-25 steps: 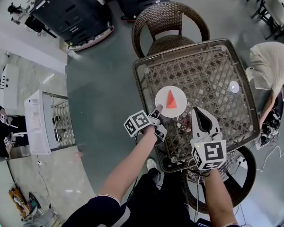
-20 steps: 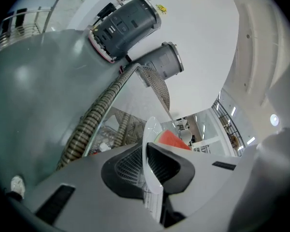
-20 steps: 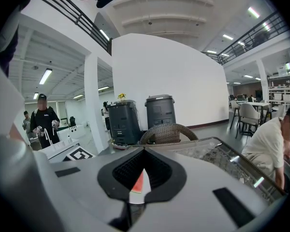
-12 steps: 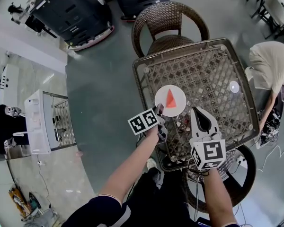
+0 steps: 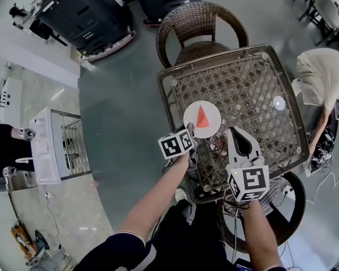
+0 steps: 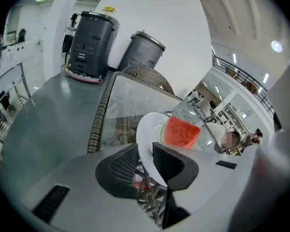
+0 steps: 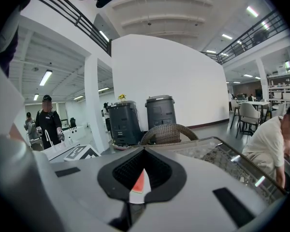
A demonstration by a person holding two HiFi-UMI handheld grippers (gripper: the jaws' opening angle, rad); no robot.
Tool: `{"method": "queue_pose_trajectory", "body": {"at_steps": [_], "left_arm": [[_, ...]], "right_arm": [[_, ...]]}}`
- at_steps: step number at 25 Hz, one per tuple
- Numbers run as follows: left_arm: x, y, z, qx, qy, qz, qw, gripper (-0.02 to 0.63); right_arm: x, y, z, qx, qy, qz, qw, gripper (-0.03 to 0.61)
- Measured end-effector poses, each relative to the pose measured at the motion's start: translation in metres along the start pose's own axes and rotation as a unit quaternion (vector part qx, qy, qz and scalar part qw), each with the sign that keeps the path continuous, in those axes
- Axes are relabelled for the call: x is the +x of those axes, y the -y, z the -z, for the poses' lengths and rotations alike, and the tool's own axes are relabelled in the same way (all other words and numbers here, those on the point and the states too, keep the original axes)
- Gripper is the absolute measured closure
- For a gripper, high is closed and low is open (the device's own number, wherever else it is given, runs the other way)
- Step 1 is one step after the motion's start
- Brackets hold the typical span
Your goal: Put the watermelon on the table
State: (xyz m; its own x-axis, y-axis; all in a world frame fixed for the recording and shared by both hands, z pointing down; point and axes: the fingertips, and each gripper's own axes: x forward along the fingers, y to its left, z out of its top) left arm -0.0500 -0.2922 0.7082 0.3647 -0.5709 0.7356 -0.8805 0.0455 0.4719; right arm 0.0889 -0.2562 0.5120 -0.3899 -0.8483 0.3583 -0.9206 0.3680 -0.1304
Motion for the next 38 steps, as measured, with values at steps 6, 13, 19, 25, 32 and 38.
{"method": "queue_pose_trajectory", "body": {"at_steps": [6,13,19,25,32,38], "left_arm": [[0.001,-0.001,0.001,0.037,-0.006,-0.027,0.9989,0.517],[0.000,0.001,0.006,0.072,-0.020,-0.042,0.9963,0.505],[-0.004,-0.007,0.004,0.122,-0.018,-0.069,0.9900,0.459],[-0.027,-0.010,-0.006,0.133,-0.003,-0.051,0.9899,0.460],[-0.075,0.018,-0.024,0.184,0.040,0.022,0.9818,0.462],[-0.119,0.050,-0.038,0.228,0.092,0.076,0.9663,0.515]], "right_arm": [[0.001,-0.004,0.000,0.000,0.000,-0.003,1.000,0.575],[-0.002,-0.008,-0.006,-0.001,0.002,-0.004,1.000,0.575],[-0.002,-0.009,-0.009,-0.002,0.004,-0.005,1.000,0.575],[0.001,-0.016,-0.014,-0.001,0.009,-0.008,1.000,0.575],[0.002,-0.027,-0.018,-0.002,0.011,-0.015,1.000,0.575],[0.003,-0.042,-0.019,-0.010,0.011,-0.027,1.000,0.575]]}}
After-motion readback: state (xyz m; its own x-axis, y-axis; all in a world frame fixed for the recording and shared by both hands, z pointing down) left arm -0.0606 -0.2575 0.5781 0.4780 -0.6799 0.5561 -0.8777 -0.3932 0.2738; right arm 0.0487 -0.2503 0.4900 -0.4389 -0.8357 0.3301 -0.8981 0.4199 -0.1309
